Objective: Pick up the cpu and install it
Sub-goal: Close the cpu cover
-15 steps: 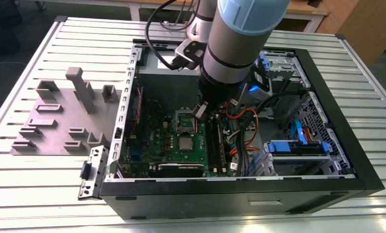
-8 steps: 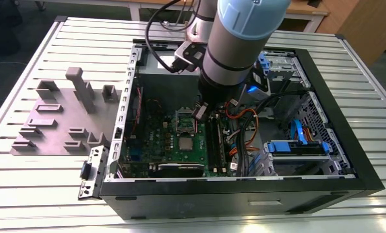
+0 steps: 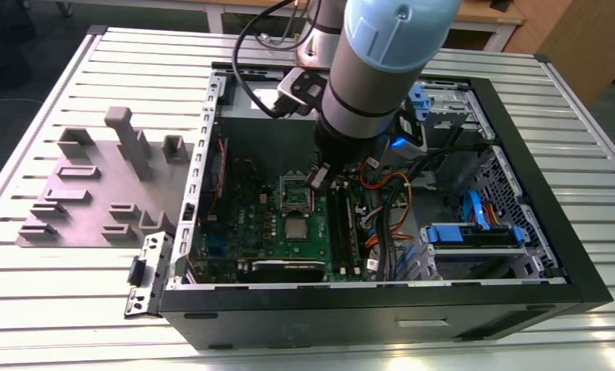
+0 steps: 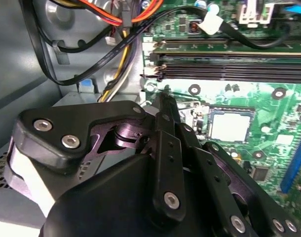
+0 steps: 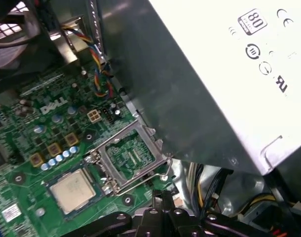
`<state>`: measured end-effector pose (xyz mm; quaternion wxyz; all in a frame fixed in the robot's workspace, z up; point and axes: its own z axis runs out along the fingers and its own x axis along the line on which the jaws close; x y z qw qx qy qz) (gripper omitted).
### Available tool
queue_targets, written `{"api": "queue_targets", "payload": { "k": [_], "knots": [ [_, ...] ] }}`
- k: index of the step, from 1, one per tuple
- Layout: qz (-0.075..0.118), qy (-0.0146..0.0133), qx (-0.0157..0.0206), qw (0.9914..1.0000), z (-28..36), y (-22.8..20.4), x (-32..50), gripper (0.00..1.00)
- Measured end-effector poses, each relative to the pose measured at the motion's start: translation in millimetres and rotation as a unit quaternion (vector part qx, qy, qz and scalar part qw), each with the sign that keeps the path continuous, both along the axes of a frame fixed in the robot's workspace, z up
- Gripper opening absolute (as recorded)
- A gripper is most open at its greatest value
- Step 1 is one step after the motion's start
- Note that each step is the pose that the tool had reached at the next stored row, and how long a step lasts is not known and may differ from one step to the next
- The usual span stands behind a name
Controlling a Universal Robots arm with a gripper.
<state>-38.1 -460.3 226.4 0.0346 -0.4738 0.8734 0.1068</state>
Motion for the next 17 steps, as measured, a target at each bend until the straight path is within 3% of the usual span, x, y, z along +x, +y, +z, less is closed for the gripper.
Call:
{"api": "queue_targets", "payload": {
  "k": [2,4,9,17],
  "knots": [
    [0.002,0.0,0.0052,0.99998,-1.6,0.9,-0.1,0.1],
    [0.011,0.0,0.0077,0.99991,-3.3,1.1,-0.1,0.1],
    [0.019,0.0001,0.0084,0.99979,-5.6,1.6,0.0,0.1],
    [0.017,0.0,0.0113,0.99979,-12.7,6.7,-0.1,0.1]
  ]
}}
